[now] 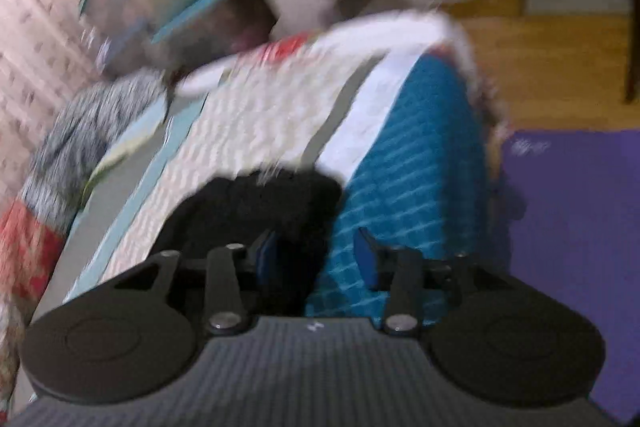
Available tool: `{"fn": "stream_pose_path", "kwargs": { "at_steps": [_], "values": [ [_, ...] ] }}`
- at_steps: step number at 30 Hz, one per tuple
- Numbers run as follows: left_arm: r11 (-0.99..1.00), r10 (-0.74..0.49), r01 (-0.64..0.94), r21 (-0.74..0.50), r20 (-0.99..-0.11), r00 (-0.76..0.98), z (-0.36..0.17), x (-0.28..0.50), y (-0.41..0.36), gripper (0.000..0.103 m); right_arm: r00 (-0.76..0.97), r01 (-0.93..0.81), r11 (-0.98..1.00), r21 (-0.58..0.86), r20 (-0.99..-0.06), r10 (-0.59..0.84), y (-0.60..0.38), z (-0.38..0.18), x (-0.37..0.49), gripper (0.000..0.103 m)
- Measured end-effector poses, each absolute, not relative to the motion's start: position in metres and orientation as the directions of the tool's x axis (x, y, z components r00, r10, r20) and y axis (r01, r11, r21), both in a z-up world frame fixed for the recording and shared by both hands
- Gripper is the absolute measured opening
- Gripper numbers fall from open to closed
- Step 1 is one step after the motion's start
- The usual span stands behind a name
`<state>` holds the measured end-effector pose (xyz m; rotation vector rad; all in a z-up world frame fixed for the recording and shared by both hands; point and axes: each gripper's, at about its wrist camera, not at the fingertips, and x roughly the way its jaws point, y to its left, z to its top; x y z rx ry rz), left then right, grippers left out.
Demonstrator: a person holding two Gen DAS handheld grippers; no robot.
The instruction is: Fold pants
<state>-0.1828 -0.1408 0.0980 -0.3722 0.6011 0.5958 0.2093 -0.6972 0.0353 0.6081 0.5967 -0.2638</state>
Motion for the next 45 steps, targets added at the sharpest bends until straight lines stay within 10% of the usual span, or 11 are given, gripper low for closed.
{"fn": "stream_pose_path", "kwargs": {
  "at_steps": [3, 7, 14, 19, 22, 24, 26, 30, 36, 41, 45],
  "values": [
    [0.659, 0.332, -0.654, -0.372, -0.636, 0.697, 0.096, -0.192, -0.097, 0.059, 0.862, 0.28, 0.873, 0.4, -0.505, -0.044, -0.67, 0.055, 0.185, 0.046],
    [0.501, 0.188, -0.604, -0.62, -0.604, 0.775, 0.076, -0.184, -0.047, 0.083, 0.841, -0.207, 0.922, 0.328, -0.422, 0.339, -0.568, 0.078, 0.165, 0.046],
    [0.374, 0.134, -0.635, -0.676, -0.638, 0.758, 0.03, -0.163, -0.016, 0.103, 0.238, -0.946, 0.309, 0.093, -0.449, 0.862, -0.324, 0.084, 0.06, 0.051],
    [0.32, 0.107, -0.581, -0.748, -0.581, 0.807, 0.02, -0.162, -0.008, 0.098, -0.002, -1.0, -0.003, -0.001, -0.526, 0.85, -0.228, 0.061, -0.003, 0.055],
    [0.367, 0.091, -0.563, -0.741, -0.573, 0.814, 0.021, -0.149, -0.01, 0.05, 0.055, -0.997, 0.009, -0.078, -0.607, 0.792, -0.189, 0.038, -0.014, 0.055],
    [0.409, 0.102, -0.566, -0.716, -0.58, 0.808, 0.025, -0.145, -0.012, 0.032, 0.082, -0.996, 0.049, -0.068, -0.66, 0.747, -0.176, 0.025, -0.006, 0.016],
    [0.424, 0.11, -0.533, -0.732, -0.542, 0.833, 0.036, -0.153, -0.015, 0.026, 0.063, -0.995, 0.095, 0.011, -0.675, 0.735, -0.177, 0.029, 0.003, 0.015],
    [0.521, 0.208, -0.526, -0.673, -0.497, 0.842, 0.067, -0.178, -0.032, 0.026, -0.022, -1.0, -0.006, 0.028, -0.623, 0.782, -0.191, 0.045, -0.019, 0.015],
    [0.446, 0.264, -0.713, -0.54, -0.682, 0.682, 0.022, -0.176, -0.031, 0.03, -0.046, -0.994, 0.041, 0.105, -0.715, 0.698, -0.167, 0.004, -0.023, 0.019],
    [0.487, 0.337, -0.72, -0.494, -0.654, 0.677, 0.056, -0.183, -0.044, 0.047, -0.077, -0.985, 0.049, 0.164, -0.678, 0.731, -0.186, 0.019, -0.023, 0.05],
    [0.493, 0.452, -0.708, -0.505, -0.547, 0.705, 0.093, -0.209, -0.058, 0.051, -0.039, -0.969, 0.115, 0.218, -0.596, 0.802, -0.239, 0.034, -0.002, 0.051]
  ]
}}
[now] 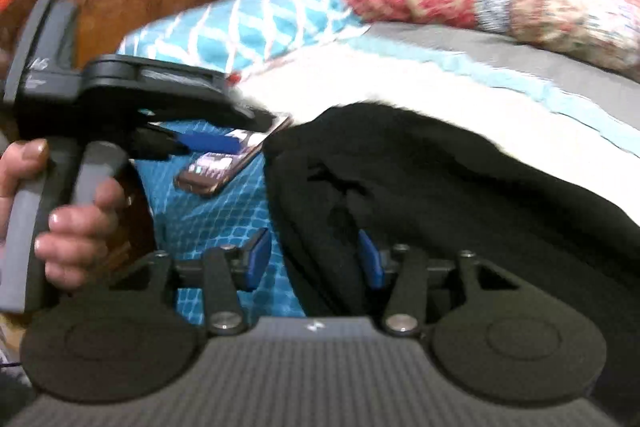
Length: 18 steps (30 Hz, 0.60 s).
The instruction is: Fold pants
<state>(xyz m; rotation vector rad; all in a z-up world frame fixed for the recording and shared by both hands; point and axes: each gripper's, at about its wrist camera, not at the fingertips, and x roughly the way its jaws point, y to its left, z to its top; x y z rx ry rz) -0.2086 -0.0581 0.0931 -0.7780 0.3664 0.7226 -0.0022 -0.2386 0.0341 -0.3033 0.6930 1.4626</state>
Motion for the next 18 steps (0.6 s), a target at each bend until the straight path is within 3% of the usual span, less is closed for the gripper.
{"fn": "stream_pose_path", "kwargs": {
  "at_steps": [5, 10, 15, 18],
  "values": [
    [0.588, 0.413, -0.655, -0.474, -0.521, 0.747, 0.111, -0.179, -0.075, 0.052, 0.196, -0.895, 0.375, 0.242, -0.541, 0.818, -0.318, 0.04, 0.043, 0.05],
    [0.708, 0.258, -0.575, -0.41, -0.607, 0.751, 0.092, -0.113, -0.116, 0.052, 0.408, -0.738, 0.632, 0.236, -0.591, 0.696, -0.386, 0.028, 0.091, 0.049],
    [0.789, 0.181, -0.517, -0.333, -0.678, 0.713, 0.074, -0.072, -0.157, 0.052, 0.401, -0.67, 0.668, 0.324, -0.601, 0.692, -0.445, 0.023, 0.108, 0.05],
    [0.802, 0.175, -0.522, -0.29, -0.722, 0.67, 0.062, -0.059, -0.169, 0.052, 0.362, -0.746, 0.609, 0.268, -0.605, 0.709, -0.45, 0.024, 0.102, 0.05]
  ]
}}
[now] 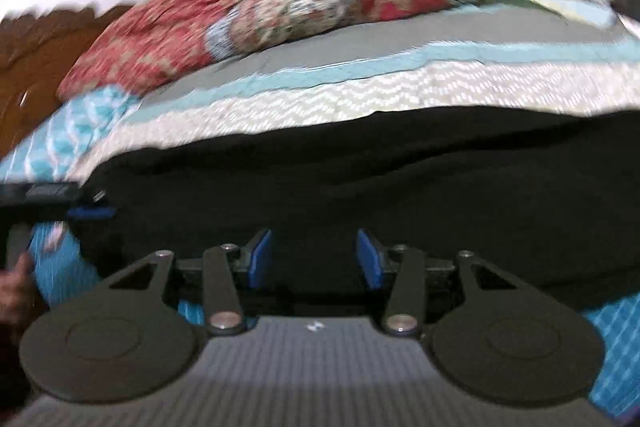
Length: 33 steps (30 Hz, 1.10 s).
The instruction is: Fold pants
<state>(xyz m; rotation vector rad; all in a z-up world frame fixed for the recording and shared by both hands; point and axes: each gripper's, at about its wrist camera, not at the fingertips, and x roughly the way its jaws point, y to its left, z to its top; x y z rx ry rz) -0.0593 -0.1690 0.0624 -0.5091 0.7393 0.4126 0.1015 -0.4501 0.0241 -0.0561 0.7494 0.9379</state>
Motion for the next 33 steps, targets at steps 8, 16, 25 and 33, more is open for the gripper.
{"fn": "stream_pose_path", "kwargs": {
  "at_steps": [8, 16, 25, 33],
  "values": [
    [0.792, 0.183, -0.569, -0.222, -0.803, 0.568, 0.041, -0.049, -0.17, 0.052, 0.329, -0.897, 0.44, -0.039, -0.722, 0.608, -0.404, -0.005, 0.088, 0.049],
    [0.781, 0.173, -0.576, -0.243, -0.801, 0.573, 0.059, -0.054, -0.175, 0.053, 0.298, -0.897, 0.44, 0.043, -0.677, 0.673, -0.419, 0.012, 0.092, 0.007],
    [0.802, 0.226, -0.586, -0.116, -0.849, 0.478, 0.05, -0.032, -0.188, 0.055, 0.162, -0.828, 0.486, 0.279, -0.711, 0.684, -0.438, -0.018, 0.099, 0.004],
    [0.87, 0.173, -0.475, -0.136, -0.817, 0.551, 0.068, -0.015, -0.223, 0.055, 0.464, -0.558, 0.693, 0.456, -0.521, 0.716, -0.553, -0.001, 0.147, 0.01]
  ]
}}
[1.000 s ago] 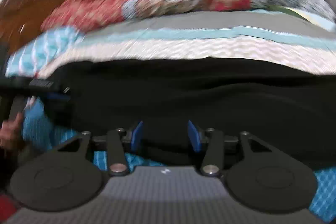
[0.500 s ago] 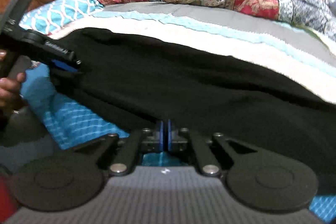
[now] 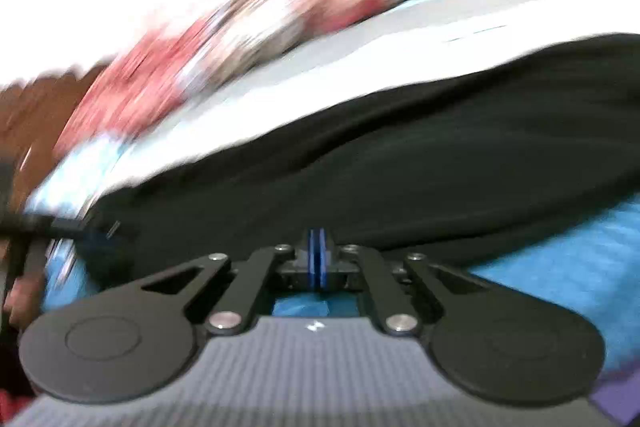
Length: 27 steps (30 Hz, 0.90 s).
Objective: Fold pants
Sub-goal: 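Grasp the zipper end of the pants with the right gripper and lift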
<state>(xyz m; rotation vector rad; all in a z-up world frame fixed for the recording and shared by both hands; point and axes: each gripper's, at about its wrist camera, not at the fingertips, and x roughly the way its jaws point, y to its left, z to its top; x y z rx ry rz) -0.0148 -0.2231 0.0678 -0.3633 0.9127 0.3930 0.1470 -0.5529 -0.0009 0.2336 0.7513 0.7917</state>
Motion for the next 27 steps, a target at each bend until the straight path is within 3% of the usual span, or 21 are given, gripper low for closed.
{"fn": "stream_pose_path", "kwargs": {
  "at_steps": [1, 4, 5, 6, 12, 20, 22, 23, 27],
  "values": [
    [0.877, 0.157, -0.459, -0.141, -0.819, 0.552, 0.067, -0.008, -0.23, 0.055, 0.519, -0.496, 0.728, 0.474, -0.511, 0.686, -0.574, -0.003, 0.154, 0.012],
    [0.899, 0.11, -0.41, -0.152, -0.828, 0.549, 0.06, 0.011, -0.255, 0.055, 0.639, -0.317, 0.774, 0.547, -0.48, 0.601, -0.635, -0.008, 0.173, 0.031],
    [0.908, 0.095, -0.39, -0.152, -0.833, 0.546, 0.058, 0.017, -0.263, 0.055, 0.673, -0.268, 0.782, 0.563, -0.471, 0.57, -0.651, -0.009, 0.179, 0.046],
    [0.916, 0.082, -0.372, -0.15, -0.838, 0.539, 0.054, 0.025, -0.27, 0.055, 0.71, -0.212, 0.786, 0.581, -0.461, 0.532, -0.669, -0.01, 0.184, 0.051],
    [0.938, 0.096, -0.337, -0.086, -0.868, 0.487, 0.032, 0.041, -0.298, 0.061, 0.81, 0.04, 0.67, 0.741, -0.417, 0.413, -0.75, -0.033, 0.219, 0.051],
    [0.937, 0.097, -0.338, -0.083, -0.87, 0.483, 0.033, 0.043, -0.3, 0.062, 0.821, 0.054, 0.581, 0.812, -0.367, 0.437, -0.766, -0.053, 0.262, 0.049],
    [0.939, 0.103, -0.335, -0.074, -0.87, 0.482, 0.034, 0.043, -0.301, 0.062, 0.822, 0.061, 0.579, 0.813, -0.37, 0.433, -0.765, -0.049, 0.271, 0.039],
    [0.939, 0.103, -0.335, -0.075, -0.869, 0.483, 0.035, 0.042, -0.301, 0.062, 0.818, 0.062, 0.589, 0.806, -0.379, 0.433, -0.763, -0.047, 0.273, 0.022],
    [0.928, 0.052, -0.341, -0.151, -0.852, 0.521, 0.048, 0.037, -0.291, 0.062, 0.804, -0.051, 0.584, 0.81, -0.314, 0.506, -0.745, -0.017, 0.269, 0.018]
  ]
}}
